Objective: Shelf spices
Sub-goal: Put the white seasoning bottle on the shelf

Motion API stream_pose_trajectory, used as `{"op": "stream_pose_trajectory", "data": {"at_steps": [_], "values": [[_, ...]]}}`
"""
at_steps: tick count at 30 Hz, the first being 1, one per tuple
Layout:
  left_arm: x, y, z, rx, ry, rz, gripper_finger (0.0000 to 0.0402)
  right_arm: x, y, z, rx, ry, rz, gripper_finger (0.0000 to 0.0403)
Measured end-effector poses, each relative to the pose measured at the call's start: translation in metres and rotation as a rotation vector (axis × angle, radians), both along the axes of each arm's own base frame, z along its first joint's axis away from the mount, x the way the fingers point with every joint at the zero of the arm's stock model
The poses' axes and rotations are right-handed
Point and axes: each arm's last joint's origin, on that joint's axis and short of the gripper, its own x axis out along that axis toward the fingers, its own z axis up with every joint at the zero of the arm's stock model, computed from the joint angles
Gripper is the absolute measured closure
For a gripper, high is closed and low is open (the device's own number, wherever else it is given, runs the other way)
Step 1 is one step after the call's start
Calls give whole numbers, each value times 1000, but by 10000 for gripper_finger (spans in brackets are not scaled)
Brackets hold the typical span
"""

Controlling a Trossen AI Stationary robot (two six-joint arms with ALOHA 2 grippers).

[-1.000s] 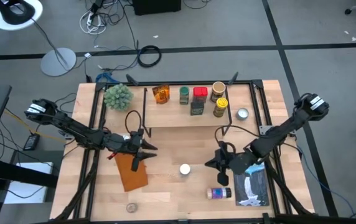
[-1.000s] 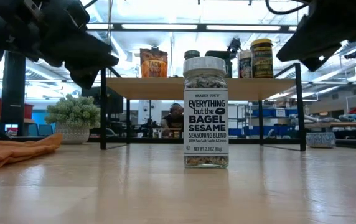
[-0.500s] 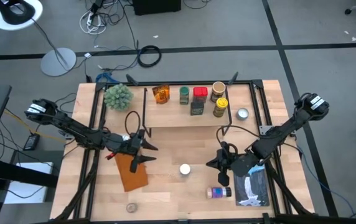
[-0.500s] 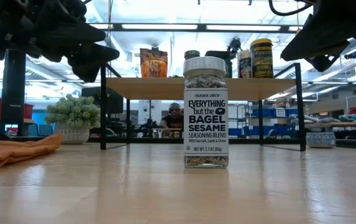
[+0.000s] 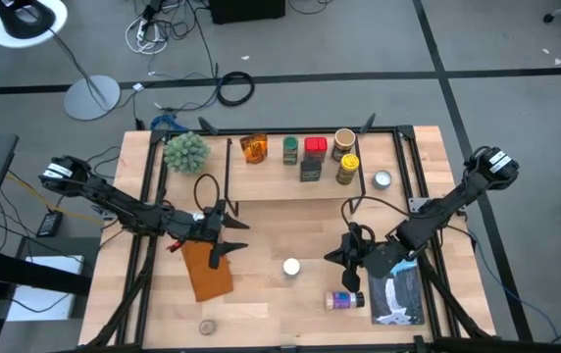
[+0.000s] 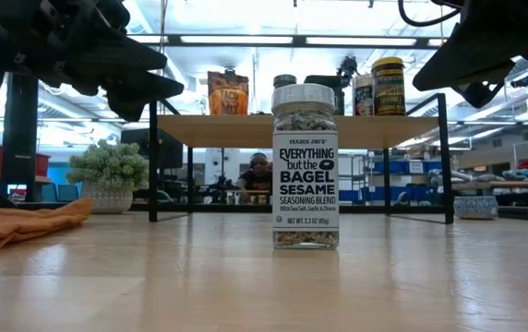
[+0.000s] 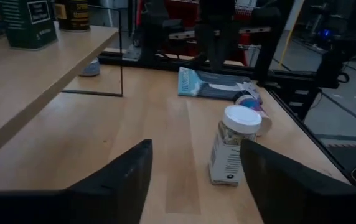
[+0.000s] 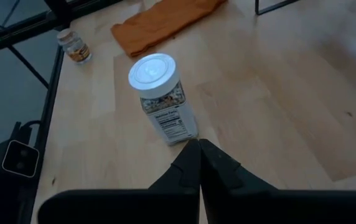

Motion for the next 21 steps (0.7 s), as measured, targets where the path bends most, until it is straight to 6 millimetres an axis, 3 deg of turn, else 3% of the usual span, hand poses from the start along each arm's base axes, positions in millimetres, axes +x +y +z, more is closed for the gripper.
{"op": "stream_pose_trajectory", "data": {"at_steps": [5, 7, 10, 16, 21], "values": [[1, -5, -3, -43, 22, -30, 108, 0, 0, 0, 0, 0, 0, 403], [3, -7, -4, -138, 37, -10, 102, 0, 0, 0, 0, 0, 0, 403], [10, -19, -4, -110, 73, -37, 105, 0, 0, 0, -1, 1, 1, 403], [45, -47, -2, 111, 249, 32, 130, 0, 1, 0, -15, 3, 18, 403], [75, -61, -2, 127, 291, 42, 137, -1, 1, 0, -16, 7, 31, 403]]}}
